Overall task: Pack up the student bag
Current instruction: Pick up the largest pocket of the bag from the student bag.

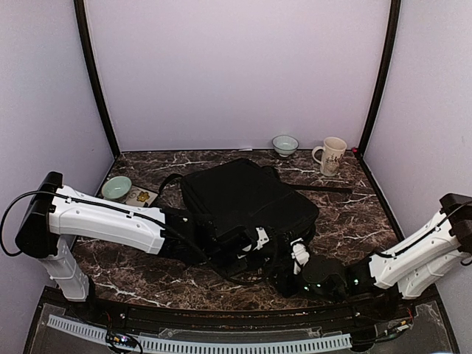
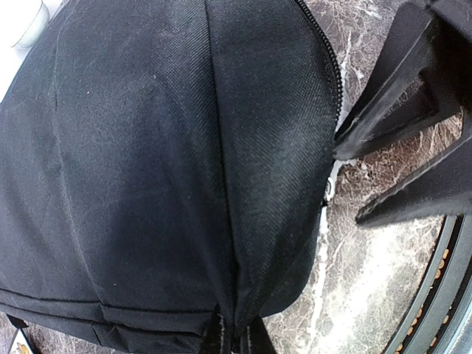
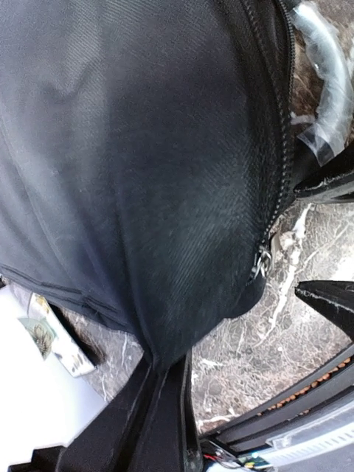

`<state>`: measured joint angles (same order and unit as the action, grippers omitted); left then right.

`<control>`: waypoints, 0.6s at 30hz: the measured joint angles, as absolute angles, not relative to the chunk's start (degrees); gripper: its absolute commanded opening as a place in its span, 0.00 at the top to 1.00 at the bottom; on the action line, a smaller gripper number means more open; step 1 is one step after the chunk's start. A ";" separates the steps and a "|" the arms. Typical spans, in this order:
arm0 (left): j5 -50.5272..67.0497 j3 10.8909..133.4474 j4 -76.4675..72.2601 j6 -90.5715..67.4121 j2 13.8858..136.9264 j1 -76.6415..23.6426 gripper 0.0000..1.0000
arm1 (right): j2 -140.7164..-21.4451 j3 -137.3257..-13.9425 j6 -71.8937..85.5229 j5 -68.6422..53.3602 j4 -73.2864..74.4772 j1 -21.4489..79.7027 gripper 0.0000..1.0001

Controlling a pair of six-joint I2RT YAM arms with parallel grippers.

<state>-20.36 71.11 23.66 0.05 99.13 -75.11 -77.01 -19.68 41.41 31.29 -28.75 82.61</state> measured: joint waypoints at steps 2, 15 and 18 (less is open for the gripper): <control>-20.34 71.16 23.66 0.05 99.13 -75.11 1.00 | -79.18 -20.78 41.12 31.79 -28.69 82.74 0.60; -20.25 71.59 24.16 0.08 99.13 -75.09 1.00 | -84.49 -26.46 39.88 38.70 -27.99 82.78 0.96; -20.27 71.77 24.23 0.08 99.13 -75.09 1.00 | -84.49 -26.46 40.03 38.79 -28.38 82.78 1.00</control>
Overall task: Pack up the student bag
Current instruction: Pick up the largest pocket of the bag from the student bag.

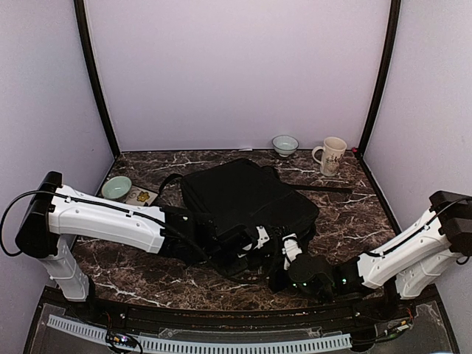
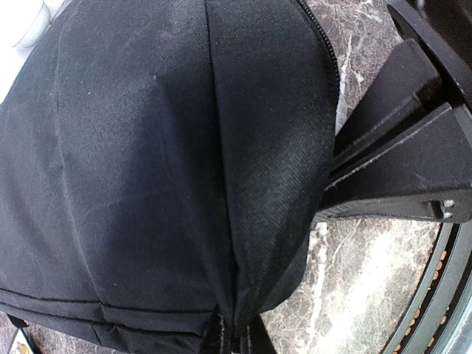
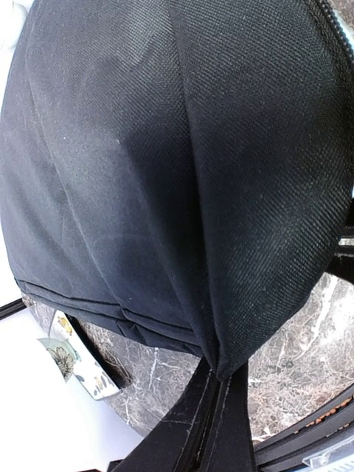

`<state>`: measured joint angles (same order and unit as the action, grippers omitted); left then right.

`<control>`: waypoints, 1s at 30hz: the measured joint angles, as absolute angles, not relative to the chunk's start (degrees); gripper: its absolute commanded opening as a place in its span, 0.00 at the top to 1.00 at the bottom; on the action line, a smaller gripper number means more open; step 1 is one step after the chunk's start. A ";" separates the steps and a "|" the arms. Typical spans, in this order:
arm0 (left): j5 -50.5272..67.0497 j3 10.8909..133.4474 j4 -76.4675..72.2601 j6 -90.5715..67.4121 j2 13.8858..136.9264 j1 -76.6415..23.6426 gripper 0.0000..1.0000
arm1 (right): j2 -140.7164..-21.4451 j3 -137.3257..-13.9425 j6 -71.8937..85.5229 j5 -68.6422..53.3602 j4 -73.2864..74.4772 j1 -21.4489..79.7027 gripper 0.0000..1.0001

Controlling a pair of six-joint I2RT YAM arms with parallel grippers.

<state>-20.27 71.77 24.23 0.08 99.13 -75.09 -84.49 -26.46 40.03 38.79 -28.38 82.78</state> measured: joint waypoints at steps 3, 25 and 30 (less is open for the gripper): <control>-20.40 71.85 24.40 0.08 99.13 -75.09 1.00 | -84.49 -26.41 39.86 38.57 -28.67 82.78 1.00; -23.18 72.23 25.65 0.14 99.09 -75.44 1.00 | -82.81 -27.09 39.94 34.74 -24.73 82.74 0.96; -23.20 72.23 25.65 0.19 99.09 -75.44 1.00 | -82.81 -27.46 40.56 35.24 -23.81 82.89 1.00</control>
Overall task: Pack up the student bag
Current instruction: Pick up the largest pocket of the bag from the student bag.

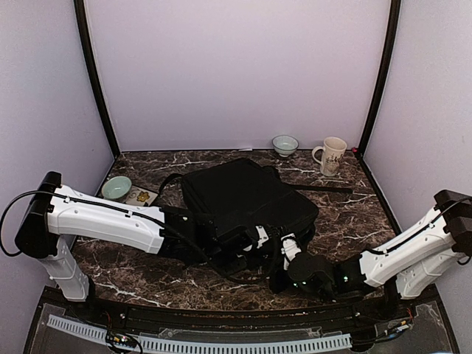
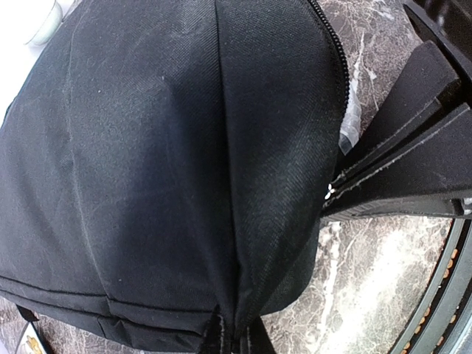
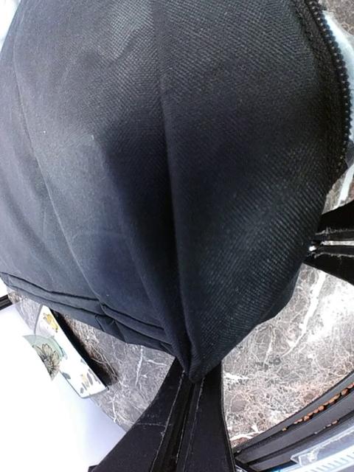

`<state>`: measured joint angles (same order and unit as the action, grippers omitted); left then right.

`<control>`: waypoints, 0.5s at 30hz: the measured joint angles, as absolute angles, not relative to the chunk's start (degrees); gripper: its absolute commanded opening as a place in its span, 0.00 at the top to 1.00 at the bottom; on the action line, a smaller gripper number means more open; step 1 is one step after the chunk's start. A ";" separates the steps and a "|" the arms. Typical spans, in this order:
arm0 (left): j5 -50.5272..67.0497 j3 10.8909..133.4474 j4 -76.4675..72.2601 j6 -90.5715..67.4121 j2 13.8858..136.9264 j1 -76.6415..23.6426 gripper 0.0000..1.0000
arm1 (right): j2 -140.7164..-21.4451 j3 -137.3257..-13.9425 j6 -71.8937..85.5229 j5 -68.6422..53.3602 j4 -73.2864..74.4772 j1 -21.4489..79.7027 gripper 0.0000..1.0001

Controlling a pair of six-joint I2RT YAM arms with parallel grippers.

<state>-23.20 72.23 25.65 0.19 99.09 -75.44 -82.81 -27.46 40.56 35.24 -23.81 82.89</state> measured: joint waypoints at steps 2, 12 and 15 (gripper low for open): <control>-23.20 72.23 25.63 0.21 99.09 -75.44 1.00 | -82.81 -27.59 40.77 36.07 -23.33 83.11 1.00; -23.59 72.23 25.80 0.43 99.02 -75.57 0.96 | -82.81 -29.23 42.30 40.10 -18.72 84.84 1.00; -23.57 72.18 25.78 0.14 98.70 -75.61 0.70 | -82.67 -29.36 42.63 40.91 -18.39 85.30 1.00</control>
